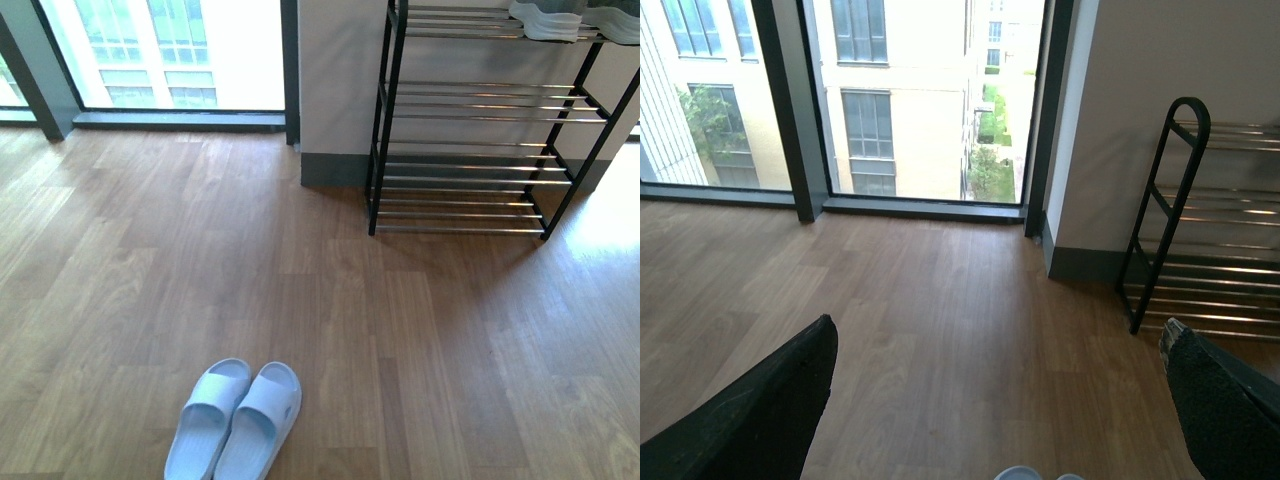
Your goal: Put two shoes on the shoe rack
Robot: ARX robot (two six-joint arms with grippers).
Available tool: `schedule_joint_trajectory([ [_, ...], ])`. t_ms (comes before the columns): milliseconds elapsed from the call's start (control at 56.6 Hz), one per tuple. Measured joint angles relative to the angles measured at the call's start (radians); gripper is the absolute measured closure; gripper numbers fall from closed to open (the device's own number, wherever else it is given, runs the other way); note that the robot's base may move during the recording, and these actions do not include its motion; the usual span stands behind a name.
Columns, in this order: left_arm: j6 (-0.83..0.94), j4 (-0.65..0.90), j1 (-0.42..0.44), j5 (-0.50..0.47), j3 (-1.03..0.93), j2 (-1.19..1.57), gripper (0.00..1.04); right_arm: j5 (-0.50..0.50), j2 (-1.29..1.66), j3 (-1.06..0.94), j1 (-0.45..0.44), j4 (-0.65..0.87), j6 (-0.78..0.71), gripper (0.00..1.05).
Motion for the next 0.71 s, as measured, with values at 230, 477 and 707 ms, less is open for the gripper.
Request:
schedule_joint_trajectory([
  [230,0.000,0.000,0.000,0.000,0.000,0.000,0.09,-0.002,0.000,0.000,0.000,0.000,0.000,0.09],
  [477,0.000,0.000,0.000,-0.003,0.000,0.000,0.09,-0.004,-0.001,0.000,0.000,0.000,0.000,0.09],
  [707,0.000,0.000,0.000,-0.003,0.000,0.000,0.09,-0.004,-0.001,0.000,0.000,0.000,0.000,0.09],
])
